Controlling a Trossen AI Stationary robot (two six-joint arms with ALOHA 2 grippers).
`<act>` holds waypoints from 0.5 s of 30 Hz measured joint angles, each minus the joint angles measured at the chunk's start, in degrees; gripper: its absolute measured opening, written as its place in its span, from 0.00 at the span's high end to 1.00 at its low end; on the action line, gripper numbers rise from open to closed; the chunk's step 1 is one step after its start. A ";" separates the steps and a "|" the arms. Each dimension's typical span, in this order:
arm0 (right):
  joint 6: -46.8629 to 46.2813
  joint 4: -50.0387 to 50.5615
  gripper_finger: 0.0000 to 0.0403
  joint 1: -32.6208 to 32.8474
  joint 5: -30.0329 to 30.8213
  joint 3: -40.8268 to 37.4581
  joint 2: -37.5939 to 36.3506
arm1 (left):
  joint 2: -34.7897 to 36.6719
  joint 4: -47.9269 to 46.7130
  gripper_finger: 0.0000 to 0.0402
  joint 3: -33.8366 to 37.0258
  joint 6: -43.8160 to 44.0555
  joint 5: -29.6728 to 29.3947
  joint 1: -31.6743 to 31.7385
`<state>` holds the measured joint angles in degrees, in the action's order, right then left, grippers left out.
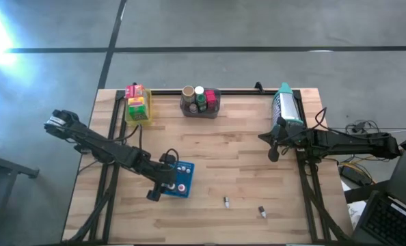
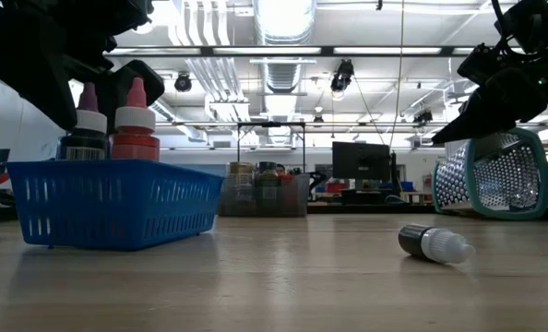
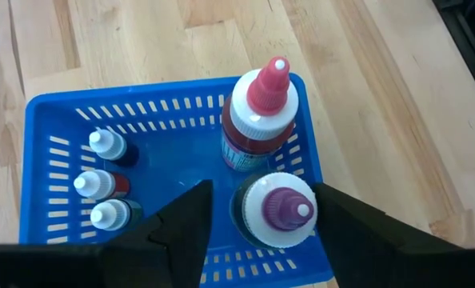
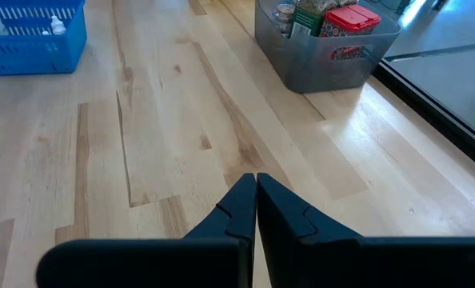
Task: Pick & Place Kitchen Items
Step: Put the large purple food coloring bottle into the blue bin
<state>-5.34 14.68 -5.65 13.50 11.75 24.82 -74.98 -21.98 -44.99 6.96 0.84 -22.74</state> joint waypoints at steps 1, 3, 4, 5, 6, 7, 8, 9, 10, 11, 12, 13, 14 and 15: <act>0.00 0.00 0.98 -0.02 -0.01 0.00 0.00 | 0.00 0.02 0.46 0.00 -0.03 0.00 0.00; 0.00 0.00 0.98 -0.02 -0.01 0.00 -0.01 | 0.00 0.02 0.46 0.00 -0.55 -0.01 0.00; 0.00 0.00 0.98 0.00 -0.02 0.00 -0.02 | 0.00 0.00 0.46 0.00 -0.98 0.00 0.00; 0.00 0.00 0.98 -0.02 -0.02 0.00 -0.02 | 0.02 0.02 0.46 0.00 -1.20 -0.02 0.00; -0.01 0.00 0.98 0.00 -0.01 0.00 -0.02 | 0.07 0.02 0.46 -0.02 -1.31 -0.02 0.00; -0.01 0.00 0.98 0.00 0.00 0.00 -0.02 | 0.11 0.00 0.46 -0.02 -1.33 -0.02 0.00; 0.00 0.00 0.98 -0.02 0.00 0.00 -0.02 | 0.12 0.02 0.46 -0.02 -1.33 -0.02 0.00; 0.00 0.00 0.98 -0.02 -0.02 0.00 -0.02 | 0.14 0.02 0.46 -0.04 -1.33 -0.02 0.00; -0.02 0.01 0.98 0.00 -0.02 0.00 -0.02 | 0.15 0.02 0.46 -0.05 -1.33 -0.02 0.00; 0.00 0.00 0.98 -0.01 -0.02 0.00 -0.02 | 0.15 0.02 0.46 -0.07 -1.33 -0.02 0.00; 0.00 0.00 0.98 -0.01 -0.01 0.00 -0.02 | 0.15 0.00 0.46 -0.07 -1.33 0.01 0.00; 0.00 0.00 0.98 0.00 -0.01 0.00 -0.02 | 0.15 -0.02 0.46 -0.07 -1.33 0.04 0.00; 0.00 0.02 0.98 -0.01 -0.02 0.00 -0.02 | 0.17 -0.06 0.46 -0.07 -1.33 0.04 0.00; 0.00 0.00 0.98 0.00 -0.01 0.00 -0.02 | 0.17 -0.10 0.46 -0.07 -1.33 0.06 0.00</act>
<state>-5.34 14.68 -5.65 13.49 11.75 24.80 -74.81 -22.08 -45.06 5.63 0.91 -22.74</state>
